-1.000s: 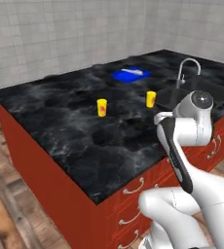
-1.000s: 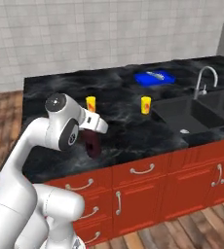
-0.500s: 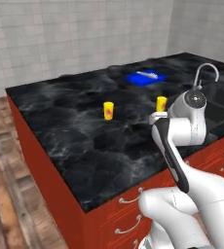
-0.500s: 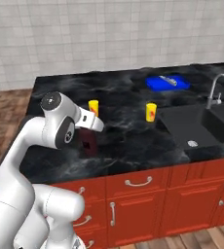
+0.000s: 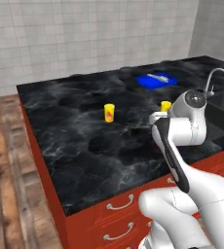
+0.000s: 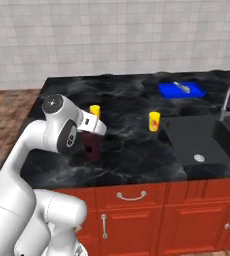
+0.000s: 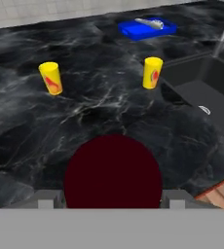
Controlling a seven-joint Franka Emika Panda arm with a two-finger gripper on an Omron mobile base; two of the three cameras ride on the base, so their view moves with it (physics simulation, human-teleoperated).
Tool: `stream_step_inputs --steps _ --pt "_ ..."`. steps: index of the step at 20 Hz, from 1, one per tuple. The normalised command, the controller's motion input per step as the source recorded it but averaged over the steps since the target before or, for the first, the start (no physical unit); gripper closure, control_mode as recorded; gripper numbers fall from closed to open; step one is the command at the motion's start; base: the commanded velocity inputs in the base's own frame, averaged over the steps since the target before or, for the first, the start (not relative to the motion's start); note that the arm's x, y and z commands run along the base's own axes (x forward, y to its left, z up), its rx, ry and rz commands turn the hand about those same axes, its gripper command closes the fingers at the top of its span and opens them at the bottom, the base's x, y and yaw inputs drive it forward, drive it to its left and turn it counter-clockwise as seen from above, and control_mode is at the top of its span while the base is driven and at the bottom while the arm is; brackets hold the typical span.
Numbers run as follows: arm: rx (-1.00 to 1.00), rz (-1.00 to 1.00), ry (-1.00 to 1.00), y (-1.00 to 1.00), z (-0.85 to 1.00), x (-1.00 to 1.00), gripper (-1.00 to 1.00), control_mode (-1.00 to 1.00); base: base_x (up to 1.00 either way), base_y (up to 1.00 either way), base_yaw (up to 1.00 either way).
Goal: Place the drinks on the dining counter in a tight cluster.
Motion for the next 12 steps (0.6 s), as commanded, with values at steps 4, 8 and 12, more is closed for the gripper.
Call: stream_step_inputs --steps 4,8,12 --pt "0.00 0.00 0.00 0.00 0.00 0.00 1.00 1.00 0.19 -0.55 0.16" --pt "0.00 0.00 0.00 0.00 0.00 0.00 1.00 1.00 0.21 -0.54 0.16" --pt "0.00 0.00 0.00 0.00 0.00 0.00 1.00 1.00 0.24 -0.50 0.20"
